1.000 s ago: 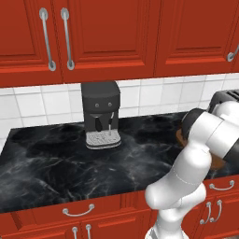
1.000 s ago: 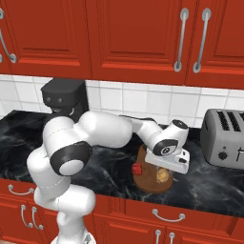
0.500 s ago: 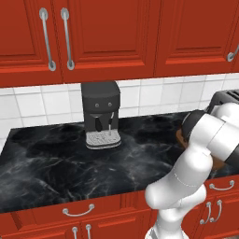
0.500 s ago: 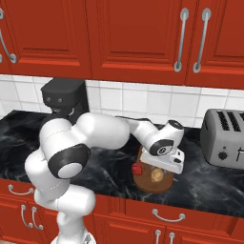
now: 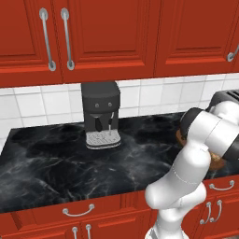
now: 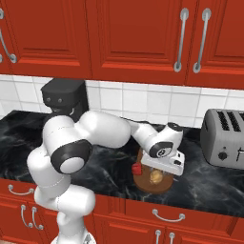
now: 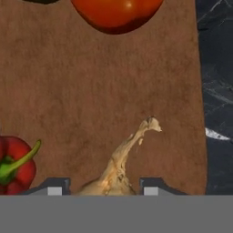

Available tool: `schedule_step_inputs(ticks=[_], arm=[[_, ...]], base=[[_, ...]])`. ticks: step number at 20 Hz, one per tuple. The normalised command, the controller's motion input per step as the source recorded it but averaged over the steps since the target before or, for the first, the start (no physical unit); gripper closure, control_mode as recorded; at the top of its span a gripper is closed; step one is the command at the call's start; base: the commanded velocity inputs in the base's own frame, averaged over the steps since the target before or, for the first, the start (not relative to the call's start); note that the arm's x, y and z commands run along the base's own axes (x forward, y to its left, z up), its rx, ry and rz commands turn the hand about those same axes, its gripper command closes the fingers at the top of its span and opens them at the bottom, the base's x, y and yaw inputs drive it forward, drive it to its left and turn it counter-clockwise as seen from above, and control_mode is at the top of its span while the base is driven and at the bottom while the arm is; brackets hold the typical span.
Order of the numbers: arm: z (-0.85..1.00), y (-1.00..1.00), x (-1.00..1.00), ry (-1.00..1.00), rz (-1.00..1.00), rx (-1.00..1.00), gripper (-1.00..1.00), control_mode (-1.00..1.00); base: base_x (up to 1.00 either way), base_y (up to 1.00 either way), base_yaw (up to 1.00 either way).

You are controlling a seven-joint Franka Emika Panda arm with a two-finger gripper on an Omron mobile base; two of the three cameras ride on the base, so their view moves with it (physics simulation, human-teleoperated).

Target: Place the avocado, onion, tomato, and bell pepper on the cutting board.

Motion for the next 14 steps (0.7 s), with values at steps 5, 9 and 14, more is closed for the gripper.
schedule_step_inputs(ticks=[5, 9, 14], arm=[[-0.14, 0.05, -0.02, 0.0, 0.0, 0.0, -1.0, -1.0], [0.17, 0.0, 0.0, -0.02, 0.0, 0.0, -1.0, -1.0], [0.08, 0.06, 0.09, 0.0, 0.0, -0.03, -1.0, -1.0]], base=[[0.0, 0.0, 0.0], [0.0, 0.0, 0.0], [0.0, 0.0, 0.0]])
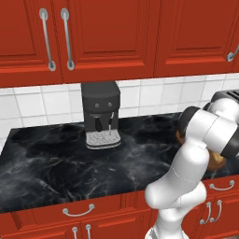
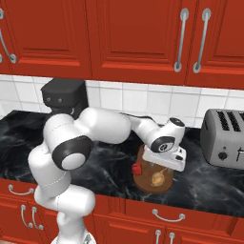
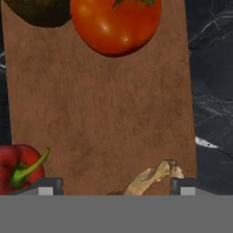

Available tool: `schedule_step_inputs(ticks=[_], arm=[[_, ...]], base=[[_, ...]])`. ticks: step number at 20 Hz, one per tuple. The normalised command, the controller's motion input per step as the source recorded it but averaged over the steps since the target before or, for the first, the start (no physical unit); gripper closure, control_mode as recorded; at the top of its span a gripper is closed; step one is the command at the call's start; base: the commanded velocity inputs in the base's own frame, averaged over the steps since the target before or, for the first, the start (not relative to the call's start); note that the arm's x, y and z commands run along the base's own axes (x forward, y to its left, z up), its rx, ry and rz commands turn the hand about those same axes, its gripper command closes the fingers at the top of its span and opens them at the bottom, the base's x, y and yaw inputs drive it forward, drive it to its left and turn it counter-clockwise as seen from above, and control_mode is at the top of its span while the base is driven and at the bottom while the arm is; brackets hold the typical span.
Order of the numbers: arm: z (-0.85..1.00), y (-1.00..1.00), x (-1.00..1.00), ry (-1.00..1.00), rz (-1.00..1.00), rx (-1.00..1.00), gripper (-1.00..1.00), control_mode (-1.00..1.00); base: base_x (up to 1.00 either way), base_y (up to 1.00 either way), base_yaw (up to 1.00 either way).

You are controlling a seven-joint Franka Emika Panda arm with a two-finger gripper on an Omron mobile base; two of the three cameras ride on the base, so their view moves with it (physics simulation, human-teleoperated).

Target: Place the avocado, onion, tomato, and bell pepper on the cutting board.

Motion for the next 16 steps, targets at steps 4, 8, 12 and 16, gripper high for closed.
schedule_step_inputs(ticks=[4, 8, 12, 16], arm=[[0.25, 0.11, 0.07, 0.0, 0.0, -0.03, -1.0, -1.0], [0.84, 0.1, 0.01, -0.02, 0.0, -0.04, -1.0, -1.0], [0.71, 0.78, -0.36, -0.16, 0.02, -0.09, -1.0, -1.0], [0.53, 1.0, -0.78, -0.25, 0.05, -0.15, -1.0, -1.0]], base=[[0.0, 0.0, 0.0], [0.0, 0.0, 0.0], [0.0, 0.0, 0.0], [0.0, 0.0, 0.0]])
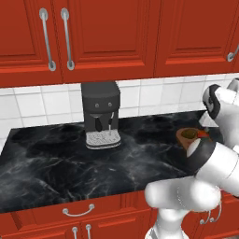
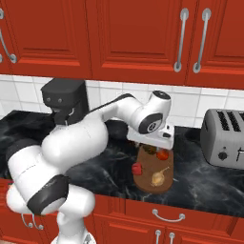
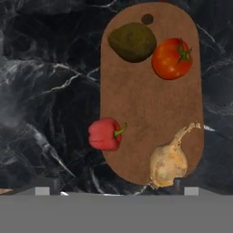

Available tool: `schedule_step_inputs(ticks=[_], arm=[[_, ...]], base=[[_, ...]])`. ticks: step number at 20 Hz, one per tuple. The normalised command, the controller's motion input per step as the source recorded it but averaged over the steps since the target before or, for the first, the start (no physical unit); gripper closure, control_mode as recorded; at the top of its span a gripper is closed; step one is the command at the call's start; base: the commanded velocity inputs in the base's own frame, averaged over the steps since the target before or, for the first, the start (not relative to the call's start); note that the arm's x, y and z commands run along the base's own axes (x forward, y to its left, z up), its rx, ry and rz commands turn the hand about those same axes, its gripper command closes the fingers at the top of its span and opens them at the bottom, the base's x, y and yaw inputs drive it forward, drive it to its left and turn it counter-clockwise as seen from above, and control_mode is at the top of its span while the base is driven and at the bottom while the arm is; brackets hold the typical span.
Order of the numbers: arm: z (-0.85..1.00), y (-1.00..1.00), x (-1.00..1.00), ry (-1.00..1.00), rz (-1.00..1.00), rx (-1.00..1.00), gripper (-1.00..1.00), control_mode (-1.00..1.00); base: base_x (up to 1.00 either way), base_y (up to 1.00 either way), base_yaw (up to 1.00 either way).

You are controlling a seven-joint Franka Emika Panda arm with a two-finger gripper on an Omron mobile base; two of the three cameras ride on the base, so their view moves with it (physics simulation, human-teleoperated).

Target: Place the avocado, onion, tomato, and bell pepper on the cutting board.

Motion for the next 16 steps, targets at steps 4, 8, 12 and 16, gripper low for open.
schedule_step_inputs(ticks=[4, 8, 12, 16], arm=[[0.38, 0.99, -1.0, -0.33, 0.05, -0.17, -1.0, -1.0], [0.51, 0.99, -1.0, -0.36, 0.03, -0.17, -1.0, -1.0], [0.97, 0.96, -0.88, -0.27, 0.04, -0.16, -1.0, -1.0], [0.86, 0.99, -0.97, -0.29, 0.05, -0.19, -1.0, -1.0]], base=[[0.0, 0.0, 0.0], [0.0, 0.0, 0.0], [0.0, 0.0, 0.0], [0.0, 0.0, 0.0]])
